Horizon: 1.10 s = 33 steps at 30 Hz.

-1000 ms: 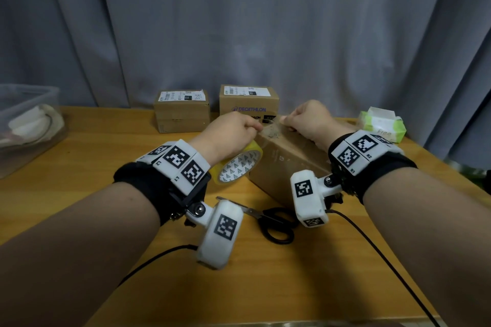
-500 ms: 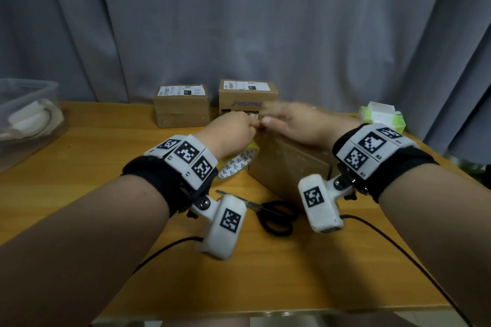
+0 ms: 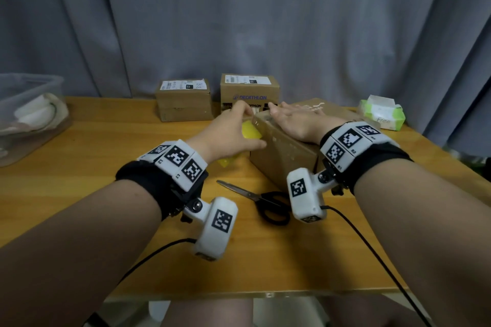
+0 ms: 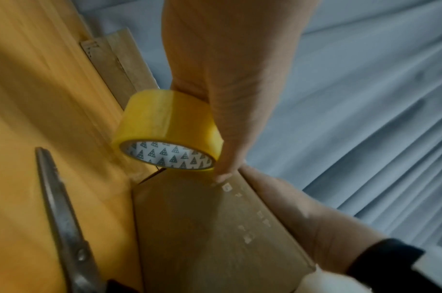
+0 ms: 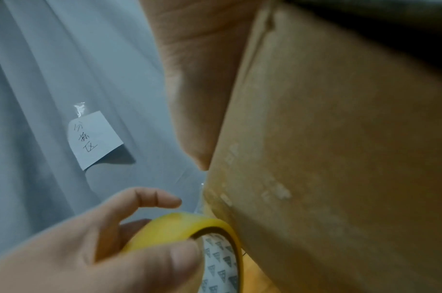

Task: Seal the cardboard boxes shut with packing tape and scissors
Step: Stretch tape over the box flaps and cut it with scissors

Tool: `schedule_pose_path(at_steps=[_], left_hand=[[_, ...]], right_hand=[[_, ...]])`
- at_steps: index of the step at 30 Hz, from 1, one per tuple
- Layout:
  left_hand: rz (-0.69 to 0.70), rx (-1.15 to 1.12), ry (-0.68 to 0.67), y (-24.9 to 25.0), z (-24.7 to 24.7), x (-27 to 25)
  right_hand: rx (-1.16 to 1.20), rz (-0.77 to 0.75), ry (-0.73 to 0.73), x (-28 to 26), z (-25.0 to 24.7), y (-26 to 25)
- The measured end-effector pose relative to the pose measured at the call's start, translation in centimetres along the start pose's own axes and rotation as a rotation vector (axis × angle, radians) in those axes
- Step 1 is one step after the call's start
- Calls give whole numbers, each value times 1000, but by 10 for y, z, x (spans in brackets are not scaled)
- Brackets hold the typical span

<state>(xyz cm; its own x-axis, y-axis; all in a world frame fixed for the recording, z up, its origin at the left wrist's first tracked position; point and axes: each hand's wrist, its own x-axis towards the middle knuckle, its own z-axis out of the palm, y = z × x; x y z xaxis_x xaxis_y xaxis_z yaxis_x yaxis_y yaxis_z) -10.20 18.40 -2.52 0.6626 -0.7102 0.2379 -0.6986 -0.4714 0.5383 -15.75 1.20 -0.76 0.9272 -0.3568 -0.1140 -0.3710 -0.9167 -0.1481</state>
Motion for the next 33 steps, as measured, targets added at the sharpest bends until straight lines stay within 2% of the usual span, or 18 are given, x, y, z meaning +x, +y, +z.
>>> schedule_pose_path(at_steps=[3, 8, 14, 19, 23, 27, 29, 33], left_hand=[[34, 81, 37, -5, 1, -4], [34, 25, 122, -17, -11, -8], [82, 203, -102, -21, -17, -10], [79, 282, -183, -20, -16, -4], [73, 277, -194, -21, -16, -2], [100, 195, -180, -20, -7, -3], [90, 170, -173, -21, -1, -2], [76, 157, -163, -25, 0, -2]], right_hand=[[-15, 25, 2, 0, 0, -3], [-9, 42, 7, -1, -1, -6], [77, 29, 31, 0, -2, -2], [87, 108, 90, 11, -1, -6], [44, 106, 42, 13, -3, -13], [216, 33, -34, 2, -13, -5], [222, 47, -13, -4, -12, -8], [-18, 112, 121, -4, 2, -24]])
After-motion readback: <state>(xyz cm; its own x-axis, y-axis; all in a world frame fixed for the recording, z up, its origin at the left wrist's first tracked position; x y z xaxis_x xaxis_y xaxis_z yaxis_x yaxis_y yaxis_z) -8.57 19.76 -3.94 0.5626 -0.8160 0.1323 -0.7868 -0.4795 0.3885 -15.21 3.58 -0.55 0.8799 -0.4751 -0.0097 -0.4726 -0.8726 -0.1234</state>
